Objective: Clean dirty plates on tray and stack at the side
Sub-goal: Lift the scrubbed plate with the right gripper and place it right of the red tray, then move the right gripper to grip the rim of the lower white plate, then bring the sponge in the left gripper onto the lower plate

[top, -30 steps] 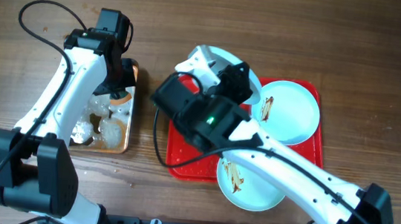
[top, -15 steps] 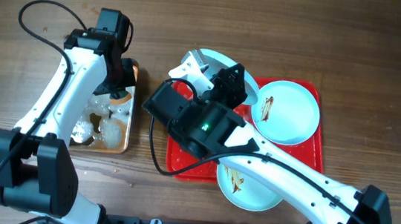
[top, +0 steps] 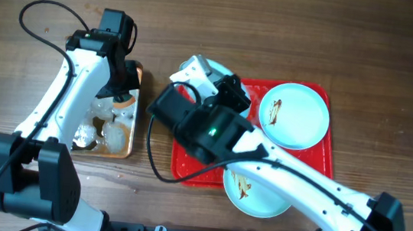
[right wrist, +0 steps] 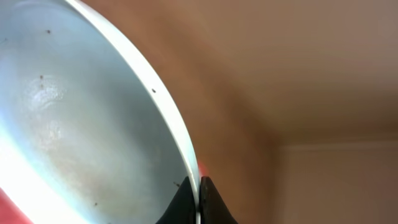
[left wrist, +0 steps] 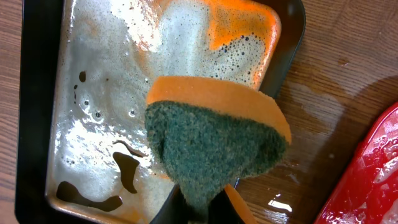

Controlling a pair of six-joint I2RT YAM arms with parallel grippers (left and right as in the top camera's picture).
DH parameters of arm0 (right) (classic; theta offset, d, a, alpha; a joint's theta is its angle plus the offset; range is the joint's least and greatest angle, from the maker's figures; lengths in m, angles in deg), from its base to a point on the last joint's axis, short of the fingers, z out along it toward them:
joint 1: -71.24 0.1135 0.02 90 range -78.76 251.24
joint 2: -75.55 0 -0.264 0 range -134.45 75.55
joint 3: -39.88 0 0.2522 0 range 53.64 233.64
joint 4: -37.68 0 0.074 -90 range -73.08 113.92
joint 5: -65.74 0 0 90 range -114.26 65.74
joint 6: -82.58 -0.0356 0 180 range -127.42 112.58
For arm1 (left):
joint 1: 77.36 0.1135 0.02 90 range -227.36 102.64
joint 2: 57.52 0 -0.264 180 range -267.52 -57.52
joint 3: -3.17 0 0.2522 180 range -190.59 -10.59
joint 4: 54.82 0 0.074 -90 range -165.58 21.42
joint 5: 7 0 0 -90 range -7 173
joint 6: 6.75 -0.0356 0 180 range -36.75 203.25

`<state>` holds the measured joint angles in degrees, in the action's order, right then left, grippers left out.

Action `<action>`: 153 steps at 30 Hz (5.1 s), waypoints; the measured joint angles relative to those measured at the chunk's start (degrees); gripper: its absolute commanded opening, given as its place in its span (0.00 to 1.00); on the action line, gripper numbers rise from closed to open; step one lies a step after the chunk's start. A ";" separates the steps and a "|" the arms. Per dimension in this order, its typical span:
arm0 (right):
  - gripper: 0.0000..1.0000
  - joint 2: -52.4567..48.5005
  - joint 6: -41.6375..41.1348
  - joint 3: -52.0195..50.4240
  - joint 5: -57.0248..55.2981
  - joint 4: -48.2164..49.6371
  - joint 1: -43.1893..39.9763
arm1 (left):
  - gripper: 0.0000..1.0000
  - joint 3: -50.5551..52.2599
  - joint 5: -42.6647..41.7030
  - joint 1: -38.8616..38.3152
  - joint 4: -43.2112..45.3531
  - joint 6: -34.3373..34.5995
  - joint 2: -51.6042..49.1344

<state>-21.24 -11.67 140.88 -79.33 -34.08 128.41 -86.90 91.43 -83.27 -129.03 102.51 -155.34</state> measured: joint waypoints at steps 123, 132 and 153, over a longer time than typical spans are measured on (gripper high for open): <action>0.04 14.53 -25.94 -53.68 81.07 17.77 -46.69 | 0.04 0.00 -4.50 0.00 3.28 -5.03 0.00; 0.04 13.81 -28.74 -53.68 82.03 19.34 -46.53 | 0.04 0.00 -8.68 -0.02 3.82 -5.75 0.00; 0.04 13.75 -28.76 -53.68 81.40 20.85 -46.53 | 0.04 3.74 -41.94 -28.85 7.69 -19.54 -10.23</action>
<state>-7.49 -40.44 87.20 2.07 -13.23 81.88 -83.16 49.49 -112.12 -121.33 82.97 -165.57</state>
